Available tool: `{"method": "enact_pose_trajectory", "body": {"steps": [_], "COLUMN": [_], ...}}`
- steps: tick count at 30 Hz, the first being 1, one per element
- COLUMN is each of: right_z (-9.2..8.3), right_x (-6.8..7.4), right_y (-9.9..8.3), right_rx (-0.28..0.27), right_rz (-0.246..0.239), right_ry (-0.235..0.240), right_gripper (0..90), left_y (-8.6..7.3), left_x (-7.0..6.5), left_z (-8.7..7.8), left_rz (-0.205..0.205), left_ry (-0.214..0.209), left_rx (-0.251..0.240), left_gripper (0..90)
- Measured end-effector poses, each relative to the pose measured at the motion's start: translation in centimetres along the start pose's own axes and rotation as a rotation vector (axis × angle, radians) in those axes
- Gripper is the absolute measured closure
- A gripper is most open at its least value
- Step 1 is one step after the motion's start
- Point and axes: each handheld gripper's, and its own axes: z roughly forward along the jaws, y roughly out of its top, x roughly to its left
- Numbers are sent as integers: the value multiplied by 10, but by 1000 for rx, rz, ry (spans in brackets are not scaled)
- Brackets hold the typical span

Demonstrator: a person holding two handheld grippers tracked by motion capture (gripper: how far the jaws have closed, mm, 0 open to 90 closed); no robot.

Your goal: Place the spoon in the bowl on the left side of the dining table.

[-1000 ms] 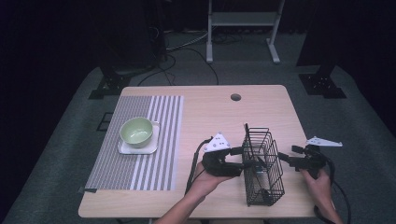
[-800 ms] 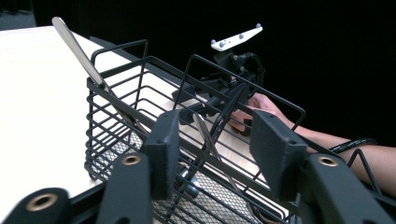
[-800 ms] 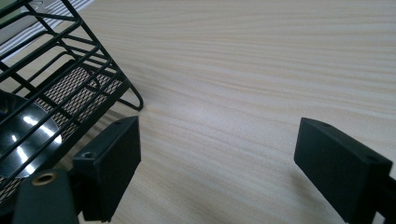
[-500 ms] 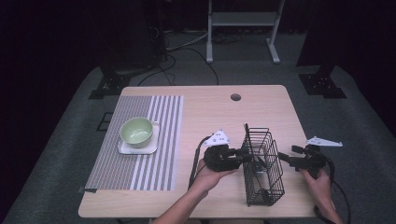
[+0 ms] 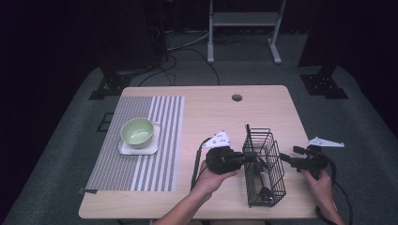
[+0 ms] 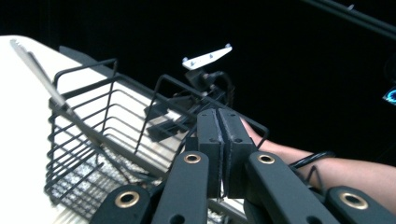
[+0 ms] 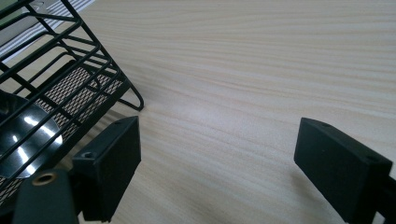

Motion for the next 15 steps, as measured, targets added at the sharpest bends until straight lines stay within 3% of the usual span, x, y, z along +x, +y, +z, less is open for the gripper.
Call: {"method": "enact_pose_trajectory", "body": {"steps": [2,15], "right_z": [0,0], "right_x": [0,0], "right_y": [0,0], "right_rx": [0,1], "right_rz": [1,3], "right_ry": [1,3], "right_gripper": [137,137], "left_y": [2,8], "left_x": [-1,4], "left_z": [-1,-18], "left_rz": [2,-77], "left_ry": [4,8], "left_rx": [-11,-97], "left_gripper": [893,893]}}
